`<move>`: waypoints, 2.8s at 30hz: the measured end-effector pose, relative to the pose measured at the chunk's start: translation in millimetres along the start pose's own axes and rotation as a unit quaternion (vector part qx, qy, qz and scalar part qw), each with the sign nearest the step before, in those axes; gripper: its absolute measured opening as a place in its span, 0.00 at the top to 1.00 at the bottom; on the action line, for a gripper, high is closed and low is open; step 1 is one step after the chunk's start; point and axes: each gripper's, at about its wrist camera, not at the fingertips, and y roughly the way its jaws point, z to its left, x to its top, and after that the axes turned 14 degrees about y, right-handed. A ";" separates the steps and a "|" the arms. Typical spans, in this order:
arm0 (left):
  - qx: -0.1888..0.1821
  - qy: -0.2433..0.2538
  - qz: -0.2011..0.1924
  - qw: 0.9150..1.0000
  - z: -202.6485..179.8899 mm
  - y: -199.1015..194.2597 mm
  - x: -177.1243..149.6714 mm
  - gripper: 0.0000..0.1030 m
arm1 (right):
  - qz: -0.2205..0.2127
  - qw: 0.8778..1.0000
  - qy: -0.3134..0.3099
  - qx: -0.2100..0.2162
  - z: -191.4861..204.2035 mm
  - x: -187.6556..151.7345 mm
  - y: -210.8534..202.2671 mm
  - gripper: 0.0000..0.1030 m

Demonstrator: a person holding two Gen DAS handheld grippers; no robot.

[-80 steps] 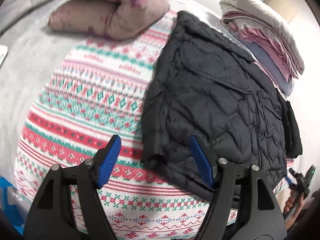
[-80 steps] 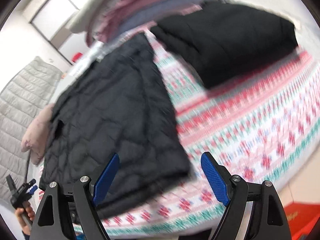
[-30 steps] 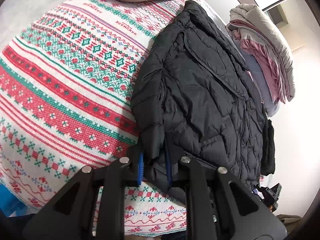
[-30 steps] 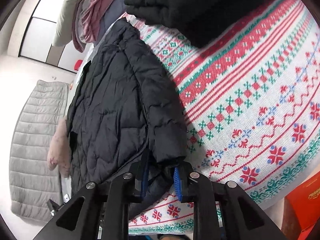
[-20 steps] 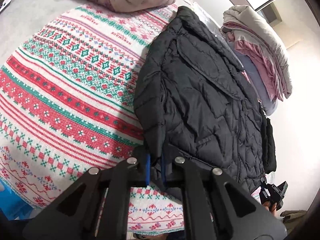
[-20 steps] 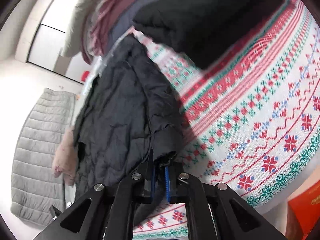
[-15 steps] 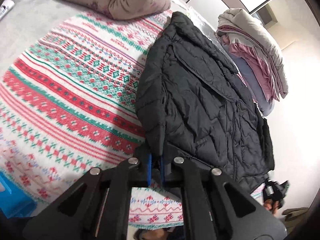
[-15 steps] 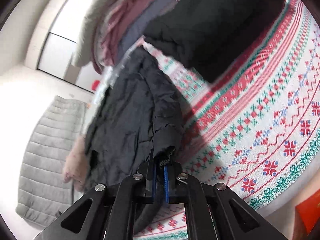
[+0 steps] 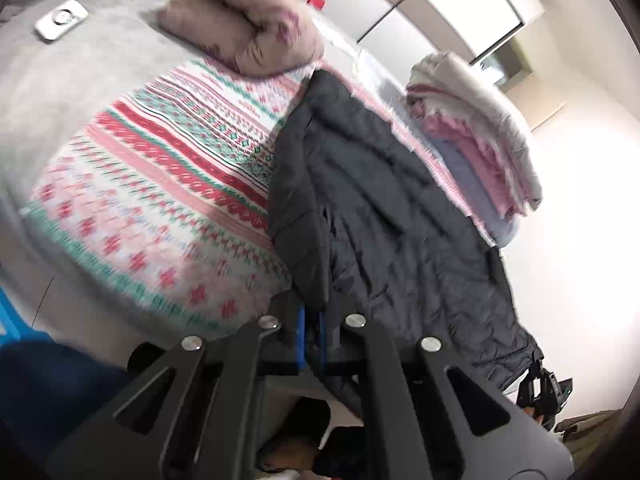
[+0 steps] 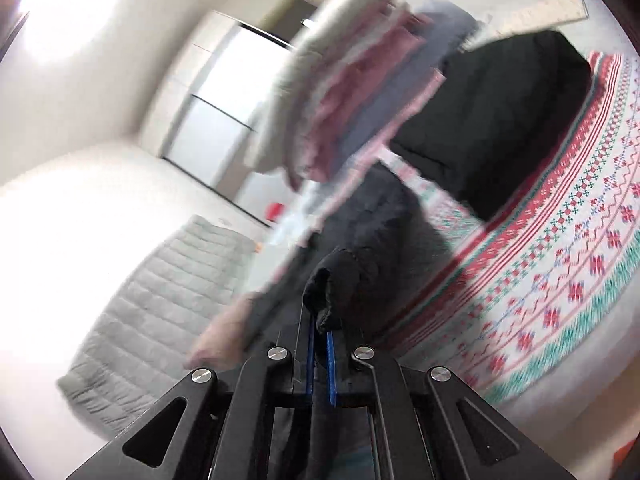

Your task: Fold large clothes

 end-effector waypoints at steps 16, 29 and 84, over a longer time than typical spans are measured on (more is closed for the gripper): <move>-0.015 0.000 -0.103 0.995 -32.6 -66.5 58.4 0.96 | -0.028 0.998 -0.037 0.035 103.9 13.4 -10.4 0.96; 0.045 -0.116 -0.148 0.981 -51.2 82.8 202.4 0.96 | -0.066 0.993 0.079 -0.064 85.4 124.7 193.0 0.96; 0.139 -0.025 -0.016 0.990 3.7 297.0 259.5 0.49 | -0.013 0.911 -0.115 -0.396 -40.0 169.1 411.0 0.69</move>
